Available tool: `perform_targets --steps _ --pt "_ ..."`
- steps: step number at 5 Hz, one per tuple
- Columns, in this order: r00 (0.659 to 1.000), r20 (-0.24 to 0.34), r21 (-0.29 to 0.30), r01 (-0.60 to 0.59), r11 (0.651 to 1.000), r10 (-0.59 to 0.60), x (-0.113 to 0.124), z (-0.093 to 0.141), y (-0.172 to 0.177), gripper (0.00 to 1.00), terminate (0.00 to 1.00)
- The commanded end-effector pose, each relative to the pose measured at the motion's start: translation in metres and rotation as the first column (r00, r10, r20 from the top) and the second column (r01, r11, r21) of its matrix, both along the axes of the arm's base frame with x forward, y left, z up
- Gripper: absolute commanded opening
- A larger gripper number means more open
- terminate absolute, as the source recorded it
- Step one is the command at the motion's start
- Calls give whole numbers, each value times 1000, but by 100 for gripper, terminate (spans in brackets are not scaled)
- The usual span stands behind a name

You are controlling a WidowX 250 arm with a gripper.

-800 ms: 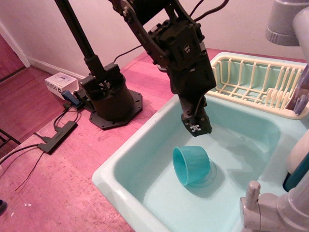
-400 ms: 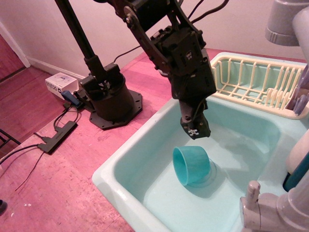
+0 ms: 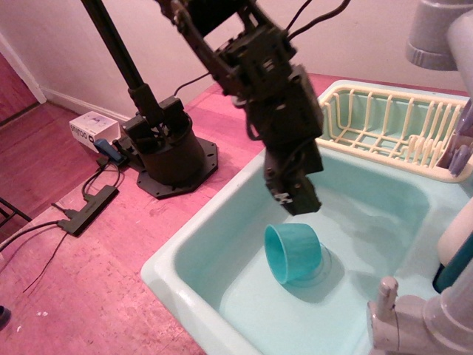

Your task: Flip cup upright

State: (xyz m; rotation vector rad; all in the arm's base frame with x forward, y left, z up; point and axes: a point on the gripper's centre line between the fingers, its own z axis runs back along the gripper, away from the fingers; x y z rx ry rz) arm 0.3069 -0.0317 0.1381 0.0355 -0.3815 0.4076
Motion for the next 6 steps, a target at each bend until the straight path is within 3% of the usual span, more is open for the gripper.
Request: perform_targets --steps 1,2,3,4,5,6 --pt "977 121 -40 181 983 -175 0 23 2 100 0" --pt "939 157 -91 321 943 -305 -3 32 -2 100 0" --pt "890 195 -79 434 897 -413 -1 42 1 100 0" --pt "838 164 -17 530 848 -521 2 44 0 100 0" --pt "791 96 38 603 797 -604 2 41 -3 100 0" --pt "767 -3 112 638 762 -641 -2 44 -14 100 0"
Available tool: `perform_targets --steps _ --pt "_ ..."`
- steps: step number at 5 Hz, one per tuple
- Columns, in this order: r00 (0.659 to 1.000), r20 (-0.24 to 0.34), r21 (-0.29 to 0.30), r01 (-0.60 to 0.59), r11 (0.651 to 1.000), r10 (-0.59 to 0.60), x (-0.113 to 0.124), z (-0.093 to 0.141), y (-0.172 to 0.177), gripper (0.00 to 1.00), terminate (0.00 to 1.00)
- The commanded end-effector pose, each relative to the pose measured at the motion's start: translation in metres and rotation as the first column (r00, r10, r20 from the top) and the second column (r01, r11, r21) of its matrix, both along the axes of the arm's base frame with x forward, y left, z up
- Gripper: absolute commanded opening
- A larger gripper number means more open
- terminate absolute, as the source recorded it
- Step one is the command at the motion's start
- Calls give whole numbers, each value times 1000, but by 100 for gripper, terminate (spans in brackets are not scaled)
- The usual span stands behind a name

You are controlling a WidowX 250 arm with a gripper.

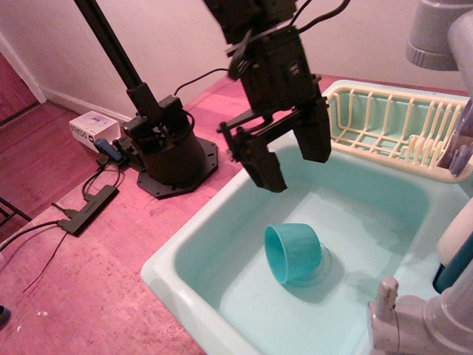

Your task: Flip cup upright

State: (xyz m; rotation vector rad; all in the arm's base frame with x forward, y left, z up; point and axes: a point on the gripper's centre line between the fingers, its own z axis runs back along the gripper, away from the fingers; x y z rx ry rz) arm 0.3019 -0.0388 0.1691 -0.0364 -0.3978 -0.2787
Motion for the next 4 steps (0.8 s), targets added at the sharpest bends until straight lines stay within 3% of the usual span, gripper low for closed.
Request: perform_targets --steps 1,3,4 --pt "999 17 80 35 996 -36 -4 13 -17 100 0" --pt "1000 -7 94 17 995 -17 -22 -3 -30 100 0" --pt "999 -35 141 -26 990 31 -27 -12 -37 100 0"
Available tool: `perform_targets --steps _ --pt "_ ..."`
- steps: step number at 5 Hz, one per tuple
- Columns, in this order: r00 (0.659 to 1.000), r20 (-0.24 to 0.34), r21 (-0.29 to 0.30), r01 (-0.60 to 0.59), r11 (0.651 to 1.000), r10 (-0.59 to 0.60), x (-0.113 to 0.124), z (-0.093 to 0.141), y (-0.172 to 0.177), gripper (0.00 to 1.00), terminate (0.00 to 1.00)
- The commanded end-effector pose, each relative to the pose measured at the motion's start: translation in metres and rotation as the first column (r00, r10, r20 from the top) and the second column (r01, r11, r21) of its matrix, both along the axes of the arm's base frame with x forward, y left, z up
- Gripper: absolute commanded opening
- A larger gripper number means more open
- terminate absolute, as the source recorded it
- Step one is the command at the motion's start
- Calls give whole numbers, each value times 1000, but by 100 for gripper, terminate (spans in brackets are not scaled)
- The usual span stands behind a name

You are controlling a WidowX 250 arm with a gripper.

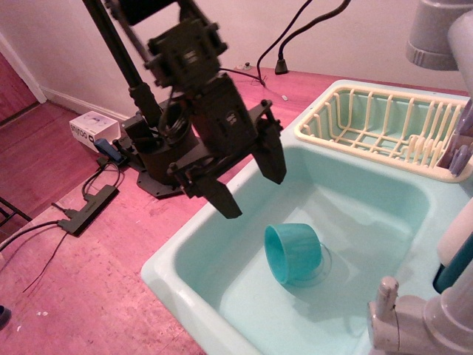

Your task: Flip cup upright

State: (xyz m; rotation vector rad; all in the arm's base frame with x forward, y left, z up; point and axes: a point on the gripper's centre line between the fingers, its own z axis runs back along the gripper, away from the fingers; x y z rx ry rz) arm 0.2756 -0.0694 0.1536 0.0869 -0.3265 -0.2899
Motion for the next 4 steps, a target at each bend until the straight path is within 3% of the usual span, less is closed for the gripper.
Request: perform_targets --steps 1,2,4 --pt "998 0 66 -61 996 61 5 -11 -11 100 0" --pt "996 -8 91 -84 992 86 16 -24 -18 100 0" --pt "980 69 139 -195 971 187 28 -45 -8 100 0"
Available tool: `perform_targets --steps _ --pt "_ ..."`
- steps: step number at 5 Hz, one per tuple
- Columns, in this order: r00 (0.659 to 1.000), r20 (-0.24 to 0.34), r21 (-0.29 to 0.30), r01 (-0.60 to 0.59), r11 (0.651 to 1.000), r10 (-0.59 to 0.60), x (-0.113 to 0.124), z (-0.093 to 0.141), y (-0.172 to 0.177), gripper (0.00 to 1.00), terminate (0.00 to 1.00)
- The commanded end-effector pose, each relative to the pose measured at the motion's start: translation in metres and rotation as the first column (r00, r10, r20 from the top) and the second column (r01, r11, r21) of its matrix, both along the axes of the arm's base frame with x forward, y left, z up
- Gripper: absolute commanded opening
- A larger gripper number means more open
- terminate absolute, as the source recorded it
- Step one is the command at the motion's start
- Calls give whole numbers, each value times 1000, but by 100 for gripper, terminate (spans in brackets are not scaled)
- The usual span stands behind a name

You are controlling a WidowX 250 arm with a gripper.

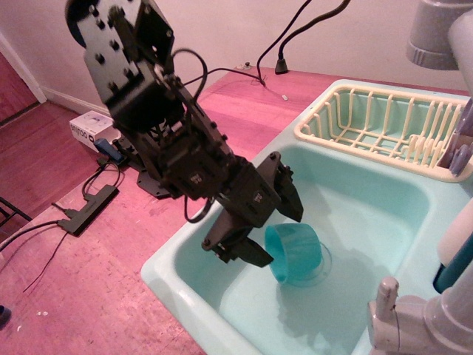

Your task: Flip cup upright

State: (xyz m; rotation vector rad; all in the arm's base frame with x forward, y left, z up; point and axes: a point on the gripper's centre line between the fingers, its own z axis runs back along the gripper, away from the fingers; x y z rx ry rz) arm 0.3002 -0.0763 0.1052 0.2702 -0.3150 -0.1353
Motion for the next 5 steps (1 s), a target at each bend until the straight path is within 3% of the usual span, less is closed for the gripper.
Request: perform_targets --steps 1,2,3,4,5 --pt "1000 12 1 -28 1000 28 13 -9 3 100 0" --pt "997 33 7 -72 997 72 24 -14 12 0 0" --pt "984 27 -80 -174 981 177 37 -12 15 0 0" --pt "907 -79 -309 -417 855 414 37 -12 14 0 0" --pt "840 -143 -381 -535 754 524 39 1 8 100 100"
